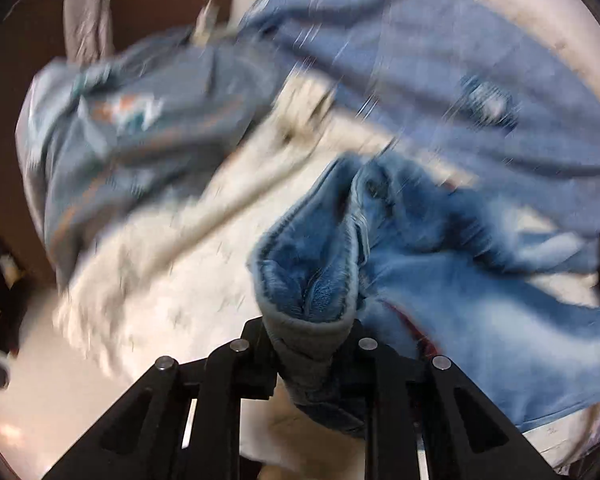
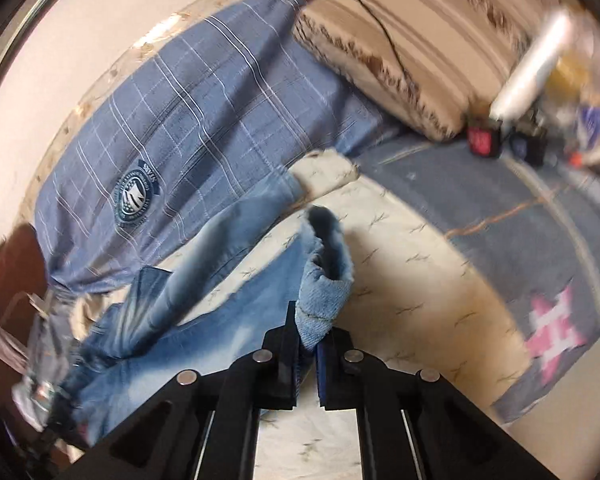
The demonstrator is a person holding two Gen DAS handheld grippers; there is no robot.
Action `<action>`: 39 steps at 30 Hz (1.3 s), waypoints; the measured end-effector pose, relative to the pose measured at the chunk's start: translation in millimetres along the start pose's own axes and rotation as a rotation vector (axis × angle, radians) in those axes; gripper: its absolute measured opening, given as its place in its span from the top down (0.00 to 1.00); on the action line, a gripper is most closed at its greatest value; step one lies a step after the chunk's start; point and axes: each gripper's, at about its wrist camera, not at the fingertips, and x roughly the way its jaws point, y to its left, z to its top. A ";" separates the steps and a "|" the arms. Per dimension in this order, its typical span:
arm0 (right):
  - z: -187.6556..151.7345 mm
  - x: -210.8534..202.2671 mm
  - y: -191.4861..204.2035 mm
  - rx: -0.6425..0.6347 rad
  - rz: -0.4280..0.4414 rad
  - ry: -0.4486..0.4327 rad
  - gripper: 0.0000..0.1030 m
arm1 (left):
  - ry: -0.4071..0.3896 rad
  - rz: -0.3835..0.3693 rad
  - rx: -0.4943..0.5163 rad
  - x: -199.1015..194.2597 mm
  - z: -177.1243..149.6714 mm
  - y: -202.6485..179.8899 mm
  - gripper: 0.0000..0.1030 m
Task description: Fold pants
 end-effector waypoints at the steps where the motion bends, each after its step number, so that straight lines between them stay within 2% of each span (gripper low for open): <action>1: -6.0 12.2 -7.5 0.002 -0.021 0.047 0.93 | 0.106 0.026 0.003 24.5 -5.6 3.0 0.71; 2: -14.5 30.8 -19.5 0.027 -0.044 0.129 0.92 | 0.176 0.032 -0.007 38.3 -8.0 5.1 0.66; 3: -23.2 50.4 -33.5 0.071 -0.063 0.223 0.90 | 0.217 0.031 -0.022 46.5 -7.0 6.2 0.65; 4: -31.3 67.4 -45.6 0.115 -0.074 0.316 0.89 | 0.199 0.027 -0.032 43.4 -1.5 6.7 0.60; 5: -34.0 70.2 -54.7 0.161 -0.035 0.329 0.88 | 0.181 0.025 -0.035 39.7 3.7 7.9 0.48; 7: -23.5 53.7 -59.7 0.196 -0.023 0.274 0.78 | 0.132 0.039 -0.044 29.1 16.1 11.3 0.34; 8: -16.0 44.0 -58.5 0.185 -0.028 0.245 0.66 | 0.109 0.043 -0.059 22.7 21.4 15.2 0.28; 9: -11.8 38.1 -59.3 0.179 -0.030 0.231 0.45 | 0.084 0.035 -0.084 15.4 26.4 21.6 0.24; 10: -8.0 30.9 -57.3 0.175 -0.032 0.205 0.34 | 0.055 0.028 -0.114 10.0 30.0 26.1 0.19; 11: -1.4 21.7 -56.4 0.169 -0.031 0.167 0.25 | 0.030 0.030 -0.140 8.3 34.4 27.8 0.18; 13: 6.1 13.6 -46.3 0.153 -0.008 0.106 0.25 | -0.008 0.026 -0.144 9.0 38.7 22.0 0.17; 15: 15.5 13.8 -38.8 0.153 0.020 0.080 0.25 | -0.026 0.034 -0.097 8.8 42.2 12.4 0.18; 17: 28.5 27.0 -30.5 0.140 0.055 0.088 0.25 | -0.071 0.002 -0.034 6.4 45.4 -1.6 0.18; 19: 40.1 45.1 -21.5 0.102 0.044 0.096 0.25 | -0.117 -0.027 0.044 9.0 47.7 -19.3 0.18; 20: 46.4 56.6 -17.5 0.079 0.027 0.101 0.25 | -0.121 -0.012 0.087 9.7 44.1 -26.8 0.18; 22: 53.0 81.4 -13.4 0.050 0.004 0.130 0.25 | -0.079 0.035 0.132 24.3 36.0 -34.5 0.18; 24: 55.9 109.6 -10.3 0.021 -0.040 0.170 0.25 | 0.014 0.123 0.165 59.9 31.6 -36.4 0.19; 25: 53.8 118.3 -9.5 0.003 -0.056 0.185 0.25 | 0.088 0.158 0.184 82.4 25.8 -33.6 0.19; 26: 49.2 127.1 -5.5 -0.031 -0.058 0.206 0.30 | 0.085 0.138 0.167 89.1 23.9 -29.4 0.19; 27: 44.2 133.3 1.1 -0.073 -0.023 0.238 0.65 | 0.076 0.132 0.153 86.5 26.0 -26.8 0.19; 28: 39.6 136.0 10.8 -0.123 -0.022 0.264 0.86 | 0.075 0.136 0.172 85.3 30.1 -29.1 0.20; 29: 35.5 129.9 23.2 -0.191 -0.056 0.247 0.95 | 0.066 0.138 0.187 84.6 31.2 -29.6 0.21; 31: 32.7 113.7 34.5 -0.267 -0.143 0.156 0.95 | 0.062 0.143 0.200 82.3 30.8 -29.6 0.21; 32: 33.3 111.9 30.7 -0.258 -0.191 0.129 0.93 | 0.064 0.138 0.193 80.1 32.5 -28.5 0.21; 34: 35.3 128.0 5.4 -0.146 -0.185 0.225 0.80 | 0.051 0.098 0.166 60.5 37.5 -25.6 0.21; 35: 36.1 131.9 -4.4 -0.099 -0.167 0.266 0.71 | 0.014 0.067 0.146 42.9 41.1 -20.4 0.21; 37: 41.4 121.0 -11.3 -0.086 -0.134 0.212 0.47 | -0.075 0.016 0.095 23.7 61.1 -12.9 0.18; 38: 47.4 110.5 -12.9 -0.087 -0.142 0.148 0.26 | -0.104 -0.013 0.067 19.7 73.2 -10.1 0.12; 39: 52.3 105.2 -14.6 -0.082 -0.138 0.113 0.24 | -0.120 -0.049 0.038 21.2 86.4 -8.1 0.09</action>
